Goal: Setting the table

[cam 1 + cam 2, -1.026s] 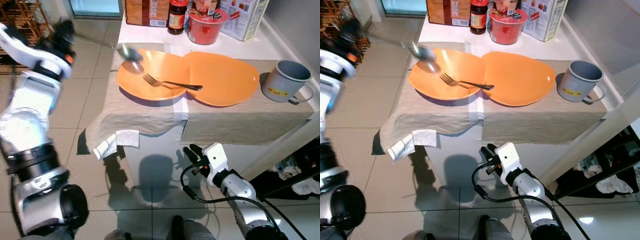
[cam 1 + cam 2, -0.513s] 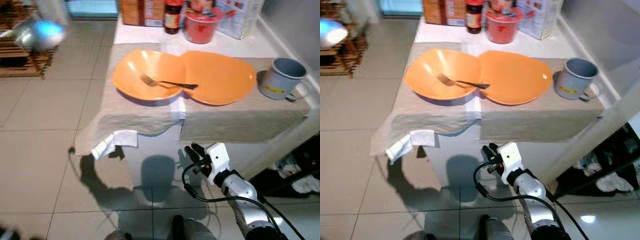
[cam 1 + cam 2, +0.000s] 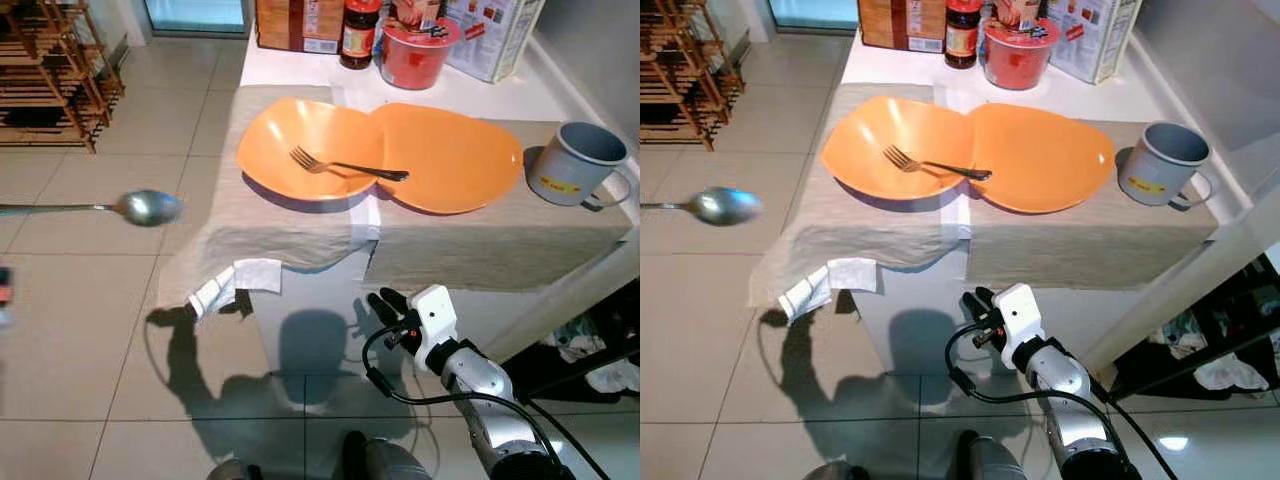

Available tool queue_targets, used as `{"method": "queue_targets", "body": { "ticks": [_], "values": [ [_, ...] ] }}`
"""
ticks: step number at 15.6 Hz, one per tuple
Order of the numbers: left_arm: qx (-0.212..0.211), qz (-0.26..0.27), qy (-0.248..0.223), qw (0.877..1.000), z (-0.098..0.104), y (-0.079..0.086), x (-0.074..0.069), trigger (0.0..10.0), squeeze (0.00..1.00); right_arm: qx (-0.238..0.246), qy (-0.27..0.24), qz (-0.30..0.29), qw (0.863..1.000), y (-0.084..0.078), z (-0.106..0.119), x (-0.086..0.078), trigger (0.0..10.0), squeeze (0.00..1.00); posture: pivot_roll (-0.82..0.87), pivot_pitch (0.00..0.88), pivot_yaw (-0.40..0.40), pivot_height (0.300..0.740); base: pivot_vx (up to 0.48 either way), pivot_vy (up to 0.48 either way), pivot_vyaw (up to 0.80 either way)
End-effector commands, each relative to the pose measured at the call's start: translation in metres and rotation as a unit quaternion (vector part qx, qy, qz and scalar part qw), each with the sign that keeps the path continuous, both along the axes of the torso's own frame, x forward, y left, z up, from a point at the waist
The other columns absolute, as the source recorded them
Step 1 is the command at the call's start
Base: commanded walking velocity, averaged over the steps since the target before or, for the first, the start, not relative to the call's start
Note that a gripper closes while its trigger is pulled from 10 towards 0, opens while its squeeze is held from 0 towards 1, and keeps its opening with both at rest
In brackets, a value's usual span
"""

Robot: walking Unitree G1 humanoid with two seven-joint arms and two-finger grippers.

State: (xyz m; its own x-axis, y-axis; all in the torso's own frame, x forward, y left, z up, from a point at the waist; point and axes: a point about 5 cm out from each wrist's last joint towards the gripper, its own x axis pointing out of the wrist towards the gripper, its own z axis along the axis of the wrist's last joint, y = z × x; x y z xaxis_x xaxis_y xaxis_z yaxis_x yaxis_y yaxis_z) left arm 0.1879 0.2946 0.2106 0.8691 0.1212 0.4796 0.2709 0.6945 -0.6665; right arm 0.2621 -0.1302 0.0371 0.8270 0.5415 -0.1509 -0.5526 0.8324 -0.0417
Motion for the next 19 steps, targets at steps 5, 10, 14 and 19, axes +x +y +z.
{"method": "queue_targets", "body": {
  "ticks": [5, 10, 14, 19],
  "values": [
    [0.009, 0.02, 0.017, 1.0, -0.006, -0.003, 0.003, 10.0, 0.0, -0.003, 0.009, 0.007, 1.0, -0.002, -0.003, -0.002, 10.0, 0.0, -0.04, 0.119, -0.012, 0.74, -0.48, 0.0, 0.0],
    [0.032, -0.011, 0.067, 0.997, -0.028, -0.021, 0.021, 10.0, 0.0, -0.005, 0.01, 0.011, 1.0, -0.001, -0.004, -0.004, 10.0, 0.0, -0.04, 0.113, -0.011, 0.74, -0.375, 0.0, 0.0],
    [0.125, -0.02, 0.227, 0.966, -0.097, -0.05, 0.038, 10.0, 0.0, -0.006, 0.01, 0.013, 1.0, 0.0, -0.005, -0.004, 10.0, 0.0, -0.05, 0.111, -0.01, 0.74, 0.0, 0.0, 0.0],
    [0.21, -0.115, 0.353, 0.905, -0.181, -0.103, 0.03, 10.0, 0.0, -0.009, 0.019, 0.001, 1.0, 0.0, -0.008, 0.001, 10.0, 0.0, -0.04, 0.101, -0.012, 0.74, 0.0, -0.48, 0.0]
  ]
}}
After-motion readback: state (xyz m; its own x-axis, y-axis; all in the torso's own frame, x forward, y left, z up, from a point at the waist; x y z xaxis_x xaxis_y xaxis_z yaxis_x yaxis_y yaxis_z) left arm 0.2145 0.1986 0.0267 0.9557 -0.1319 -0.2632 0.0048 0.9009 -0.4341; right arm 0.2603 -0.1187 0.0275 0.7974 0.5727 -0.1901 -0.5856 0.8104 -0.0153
